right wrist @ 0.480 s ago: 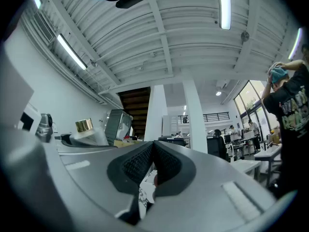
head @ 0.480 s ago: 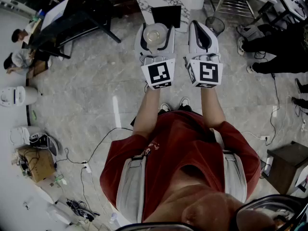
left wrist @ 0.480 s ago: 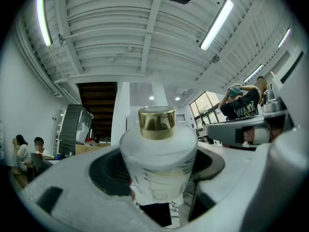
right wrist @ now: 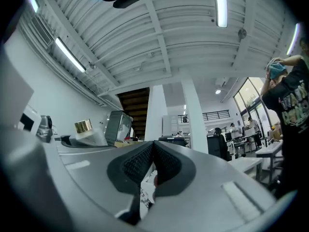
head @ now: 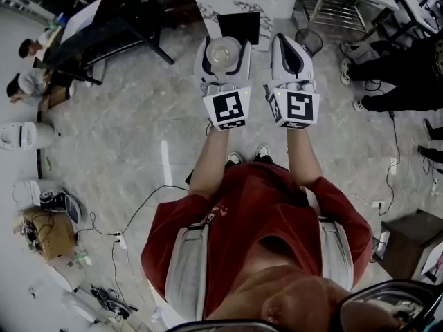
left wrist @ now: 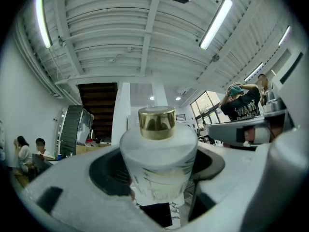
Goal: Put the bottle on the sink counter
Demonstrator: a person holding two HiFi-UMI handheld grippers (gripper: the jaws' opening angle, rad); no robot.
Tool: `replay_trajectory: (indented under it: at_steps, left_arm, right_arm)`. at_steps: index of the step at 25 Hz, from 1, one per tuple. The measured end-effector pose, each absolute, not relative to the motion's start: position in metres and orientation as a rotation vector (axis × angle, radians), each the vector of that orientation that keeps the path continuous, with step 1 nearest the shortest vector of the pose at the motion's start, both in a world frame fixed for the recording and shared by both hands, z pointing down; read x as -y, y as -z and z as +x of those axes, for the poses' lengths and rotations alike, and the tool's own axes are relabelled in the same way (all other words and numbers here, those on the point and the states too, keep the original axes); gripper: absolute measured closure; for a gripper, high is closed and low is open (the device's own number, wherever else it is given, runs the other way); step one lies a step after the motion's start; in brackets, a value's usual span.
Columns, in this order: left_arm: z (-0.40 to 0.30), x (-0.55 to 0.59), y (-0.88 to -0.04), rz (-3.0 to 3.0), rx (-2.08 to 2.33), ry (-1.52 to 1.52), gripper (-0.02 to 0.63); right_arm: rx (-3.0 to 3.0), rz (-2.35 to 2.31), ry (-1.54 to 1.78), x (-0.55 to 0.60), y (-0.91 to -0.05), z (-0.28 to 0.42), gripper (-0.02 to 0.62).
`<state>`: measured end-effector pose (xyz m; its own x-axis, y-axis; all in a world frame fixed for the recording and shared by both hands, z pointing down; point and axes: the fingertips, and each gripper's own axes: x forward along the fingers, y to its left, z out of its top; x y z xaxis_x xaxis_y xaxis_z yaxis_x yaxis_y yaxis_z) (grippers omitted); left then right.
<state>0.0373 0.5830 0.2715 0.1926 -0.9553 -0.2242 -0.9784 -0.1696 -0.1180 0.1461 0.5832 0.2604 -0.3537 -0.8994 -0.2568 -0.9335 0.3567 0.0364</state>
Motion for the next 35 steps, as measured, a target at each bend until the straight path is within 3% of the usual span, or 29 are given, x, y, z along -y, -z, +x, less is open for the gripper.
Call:
replay_trajectory:
  at_steps: [20, 35]
  left_arm:
    - [0.106, -0.567, -0.274, -2.204, -1.877, -0.154, 0.268]
    - [0.101, -0.548, -0.277, -2.182, -1.896, -0.149, 0.268]
  right_arm:
    - [-2.415, -1.634, -0.224, -0.561, -0.268, 0.217, 0.595]
    - [-2.436, -1.612, -0.19, -0.536, -0.28, 0.212, 0.595]
